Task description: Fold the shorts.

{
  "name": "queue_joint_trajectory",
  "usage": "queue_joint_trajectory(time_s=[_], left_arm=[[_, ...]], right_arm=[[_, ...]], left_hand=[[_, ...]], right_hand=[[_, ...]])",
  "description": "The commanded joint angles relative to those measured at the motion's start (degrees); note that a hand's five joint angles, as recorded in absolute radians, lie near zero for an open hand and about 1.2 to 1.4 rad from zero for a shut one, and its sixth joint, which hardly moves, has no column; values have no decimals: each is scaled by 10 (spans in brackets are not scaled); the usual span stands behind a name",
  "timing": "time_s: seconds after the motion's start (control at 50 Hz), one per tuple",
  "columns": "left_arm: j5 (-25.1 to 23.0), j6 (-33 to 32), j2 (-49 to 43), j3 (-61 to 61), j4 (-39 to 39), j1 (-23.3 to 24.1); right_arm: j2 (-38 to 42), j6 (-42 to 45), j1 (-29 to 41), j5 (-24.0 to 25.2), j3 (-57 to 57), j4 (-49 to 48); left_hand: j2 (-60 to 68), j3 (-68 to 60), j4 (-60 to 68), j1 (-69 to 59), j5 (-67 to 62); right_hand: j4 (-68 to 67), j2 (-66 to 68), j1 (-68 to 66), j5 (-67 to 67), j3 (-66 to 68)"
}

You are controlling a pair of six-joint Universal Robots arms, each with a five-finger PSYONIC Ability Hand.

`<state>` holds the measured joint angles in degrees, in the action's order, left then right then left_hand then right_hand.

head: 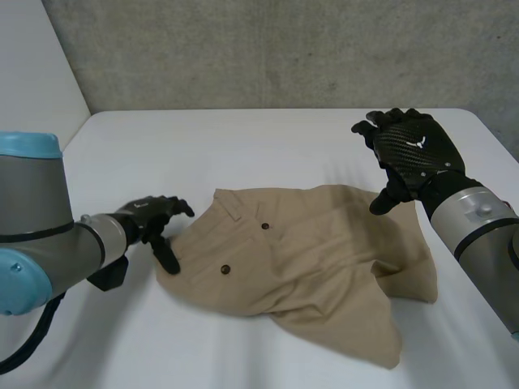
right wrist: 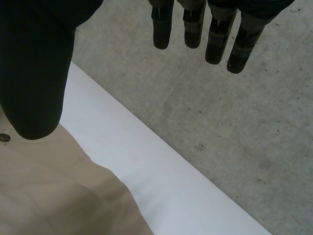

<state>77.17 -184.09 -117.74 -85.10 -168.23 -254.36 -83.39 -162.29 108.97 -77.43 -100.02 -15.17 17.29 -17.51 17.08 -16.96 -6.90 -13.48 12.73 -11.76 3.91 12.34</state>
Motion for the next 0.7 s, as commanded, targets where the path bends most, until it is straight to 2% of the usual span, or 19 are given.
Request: queue_joint_trajectory(time_s=[0.02, 0.08, 0.16, 0.18, 0.3, 0.38, 0.4, 0.48, 0.6, 0.7], left_arm=[[23, -4, -38, 12, 5, 4], [43, -5, -47, 17, 4, 11], [76, -2, -51, 21, -12, 14], [84, -2, -49, 21, -24, 15], [125, -4, -29, 19, -76, 12], [183, -7, 9, 22, -126, -8], [209, -10, 23, 27, -151, -23], [260, -27, 69, 48, -206, -60], [274, -100, 110, 84, -262, -85], [277, -120, 124, 101, -300, -56]], right_arm=[[6, 1, 0, 0, -1, 1], [7, 1, 0, 0, -2, 1], [6, 1, 1, 0, -2, 1], [6, 1, 0, 0, -2, 1], [6, 1, 1, 0, -2, 1], [6, 1, 1, 1, -2, 1], [6, 1, 1, 1, -2, 1], [5, 1, 1, 1, -2, 1], [7, 1, 1, 1, -2, 1], [13, 1, 1, 1, -3, 2]], left_hand=[[64, -61, 66, -67, -68], [124, -122, 126, -127, -128], [452, -449, 454, -455, -455], [617, -615, 619, -621, -621], [627, -625, 629, -630, -631], [627, -625, 629, -630, -631], [627, -625, 629, -630, -631], [627, -625, 629, -630, -631], [627, -625, 629, -630, -631], [627, -625, 629, -630, -631]], right_hand=[[35, -27, 18, -39, -23], [35, -27, 18, -39, -23], [35, -27, 18, -39, -23], [35, -27, 18, -39, -23], [35, -27, 18, -39, -23], [35, -27, 18, -39, -23], [35, -27, 18, -39, -23], [35, -27, 18, -39, -23], [35, -27, 18, -39, -23], [35, -27, 18, -39, -23]])
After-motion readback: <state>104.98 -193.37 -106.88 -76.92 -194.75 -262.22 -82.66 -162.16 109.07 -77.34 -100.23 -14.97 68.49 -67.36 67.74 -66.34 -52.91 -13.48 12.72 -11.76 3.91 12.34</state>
